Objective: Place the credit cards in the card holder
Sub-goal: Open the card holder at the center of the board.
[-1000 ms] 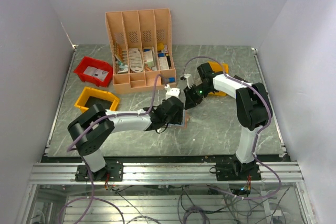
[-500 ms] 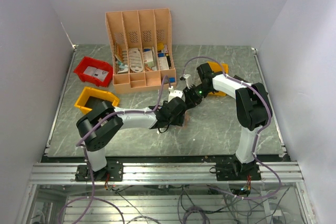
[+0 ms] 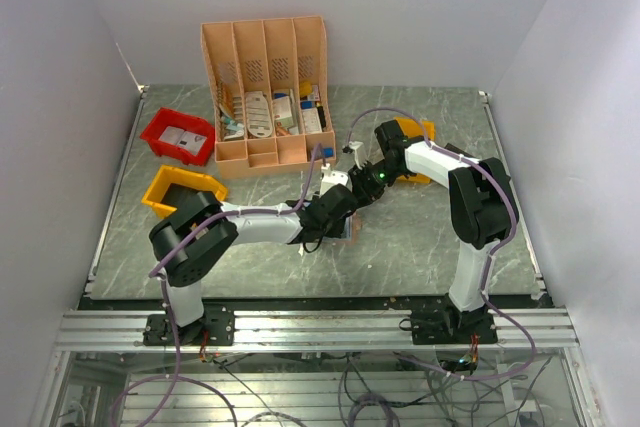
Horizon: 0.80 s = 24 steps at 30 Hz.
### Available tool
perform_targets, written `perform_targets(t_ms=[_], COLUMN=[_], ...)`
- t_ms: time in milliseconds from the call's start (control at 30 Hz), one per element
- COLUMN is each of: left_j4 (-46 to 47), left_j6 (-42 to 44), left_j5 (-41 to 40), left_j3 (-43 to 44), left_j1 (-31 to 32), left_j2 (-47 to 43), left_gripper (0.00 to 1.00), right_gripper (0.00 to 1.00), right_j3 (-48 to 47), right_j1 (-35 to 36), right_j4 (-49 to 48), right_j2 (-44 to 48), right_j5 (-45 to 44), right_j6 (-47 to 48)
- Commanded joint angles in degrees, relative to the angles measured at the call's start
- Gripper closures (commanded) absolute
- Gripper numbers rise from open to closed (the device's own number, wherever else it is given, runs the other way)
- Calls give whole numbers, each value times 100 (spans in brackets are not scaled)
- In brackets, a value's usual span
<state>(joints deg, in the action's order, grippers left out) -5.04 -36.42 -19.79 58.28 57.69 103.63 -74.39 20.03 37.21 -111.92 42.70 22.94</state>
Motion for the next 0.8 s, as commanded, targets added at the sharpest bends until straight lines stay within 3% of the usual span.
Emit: perform_targets(t_ms=[0, 133, 300, 567, 767], left_j4=[-359, -287, 263, 1564, 2469], left_j6=[48, 11, -176, -827, -1283], left_j5=[-86, -60, 374, 1289, 1742], left_j3=[22, -77, -528, -1531, -2088], left_j1=[30, 3, -179, -750, -1047], left_j2=[174, 8, -418, -1097, -1258], left_gripper=[54, 72, 80, 83, 79], right_gripper=[78, 78, 78, 77, 76], right_j3=[-76, -70, -11, -2, -77], right_j1=[2, -1, -7, 5, 62], right_j4=[-1, -17, -99, 49, 339], right_j2=[83, 136, 284, 242, 107], right_j5=[96, 122, 290, 673, 778], right_j6=[11, 5, 1, 203, 499])
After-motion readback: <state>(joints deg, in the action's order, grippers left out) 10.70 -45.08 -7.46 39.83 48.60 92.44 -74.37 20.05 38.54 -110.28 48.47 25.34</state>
